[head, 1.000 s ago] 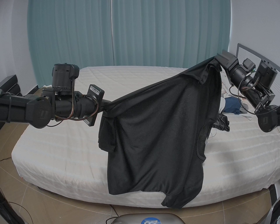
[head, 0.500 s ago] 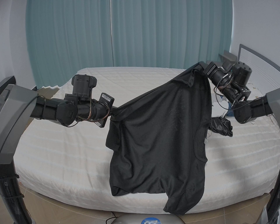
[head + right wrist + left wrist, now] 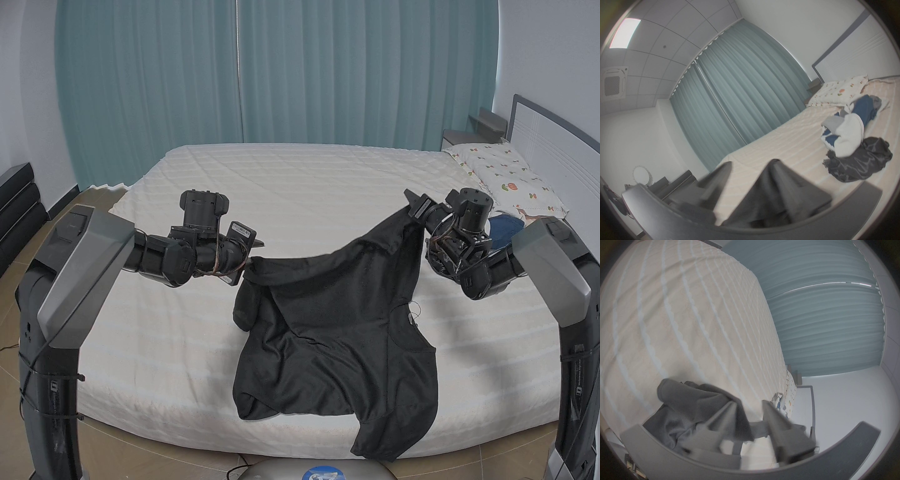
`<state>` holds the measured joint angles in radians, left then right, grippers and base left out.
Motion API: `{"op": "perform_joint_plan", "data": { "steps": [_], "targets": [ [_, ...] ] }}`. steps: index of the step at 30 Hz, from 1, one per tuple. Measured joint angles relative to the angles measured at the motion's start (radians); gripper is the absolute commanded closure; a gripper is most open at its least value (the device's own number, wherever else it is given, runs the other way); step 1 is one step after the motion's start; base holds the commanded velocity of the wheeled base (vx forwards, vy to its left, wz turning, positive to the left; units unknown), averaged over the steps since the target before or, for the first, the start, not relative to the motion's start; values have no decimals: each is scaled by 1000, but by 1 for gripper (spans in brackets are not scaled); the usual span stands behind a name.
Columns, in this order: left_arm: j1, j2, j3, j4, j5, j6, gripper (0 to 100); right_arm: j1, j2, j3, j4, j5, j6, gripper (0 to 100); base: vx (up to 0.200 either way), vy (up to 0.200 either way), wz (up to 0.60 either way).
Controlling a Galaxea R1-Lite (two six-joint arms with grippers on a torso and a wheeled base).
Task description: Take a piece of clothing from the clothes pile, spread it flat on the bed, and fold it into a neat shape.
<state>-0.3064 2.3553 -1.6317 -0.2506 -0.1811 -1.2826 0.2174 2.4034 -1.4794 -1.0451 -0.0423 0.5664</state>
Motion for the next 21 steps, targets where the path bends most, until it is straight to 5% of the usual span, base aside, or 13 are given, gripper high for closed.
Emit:
{"op": "perform_joint_plan", "data": {
  "steps": [12, 21],
  "targets": [
    [34, 111, -89, -63, 155, -7, 0, -46, 151, 28, 67, -35, -27, 0, 0, 0, 0],
    [79, 99, -63, -23, 159, 42, 0, -82, 129, 200, 120, -11, -88, 0, 0, 0, 0]
  ]
}}
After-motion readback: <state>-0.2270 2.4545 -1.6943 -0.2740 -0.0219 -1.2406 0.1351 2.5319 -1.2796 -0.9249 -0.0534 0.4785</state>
